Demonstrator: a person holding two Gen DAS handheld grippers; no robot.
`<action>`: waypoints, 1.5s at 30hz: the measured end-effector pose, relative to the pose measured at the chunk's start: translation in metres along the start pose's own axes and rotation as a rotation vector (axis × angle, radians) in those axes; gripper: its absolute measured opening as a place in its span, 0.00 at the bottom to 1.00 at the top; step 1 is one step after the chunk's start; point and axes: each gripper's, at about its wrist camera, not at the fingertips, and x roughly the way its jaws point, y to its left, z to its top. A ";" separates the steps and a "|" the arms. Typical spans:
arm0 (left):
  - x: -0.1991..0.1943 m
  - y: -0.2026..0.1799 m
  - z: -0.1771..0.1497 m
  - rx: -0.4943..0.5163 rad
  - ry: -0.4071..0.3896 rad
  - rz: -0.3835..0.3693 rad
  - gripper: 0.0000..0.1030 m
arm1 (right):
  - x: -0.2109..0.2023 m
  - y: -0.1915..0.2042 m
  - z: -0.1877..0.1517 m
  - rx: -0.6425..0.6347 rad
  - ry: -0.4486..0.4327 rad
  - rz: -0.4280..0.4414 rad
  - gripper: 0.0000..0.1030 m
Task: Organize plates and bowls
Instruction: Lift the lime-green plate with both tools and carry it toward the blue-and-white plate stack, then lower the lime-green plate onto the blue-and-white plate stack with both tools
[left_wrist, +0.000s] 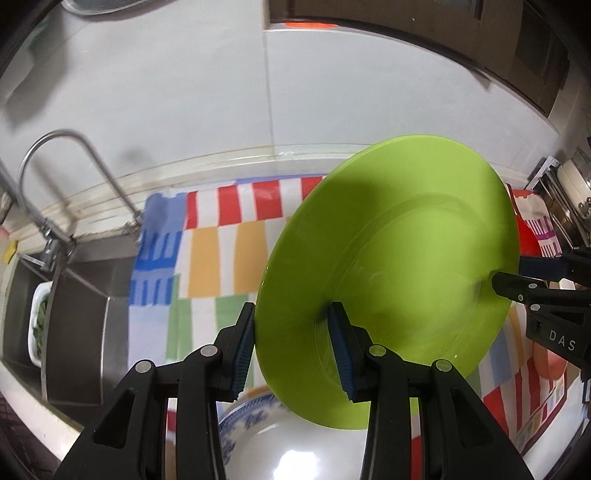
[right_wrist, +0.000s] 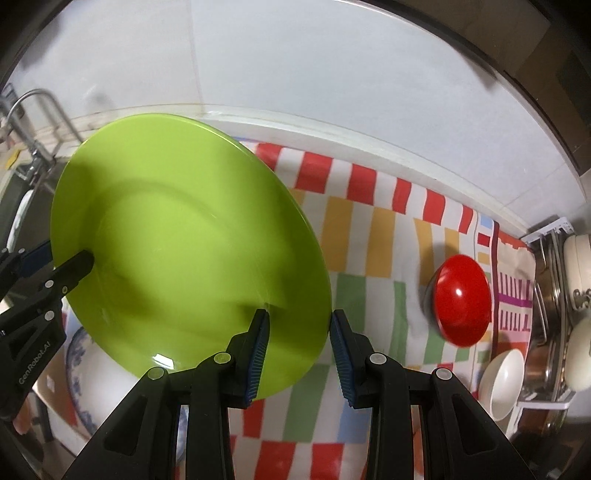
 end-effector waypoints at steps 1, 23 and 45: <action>-0.003 0.004 -0.006 -0.006 0.000 0.002 0.38 | -0.002 0.003 -0.004 -0.003 -0.003 0.003 0.34; -0.019 0.054 -0.109 -0.122 0.080 0.058 0.38 | 0.011 0.089 -0.075 -0.164 0.112 0.066 0.34; 0.019 0.080 -0.163 -0.237 0.229 0.062 0.38 | 0.054 0.133 -0.094 -0.252 0.172 0.090 0.34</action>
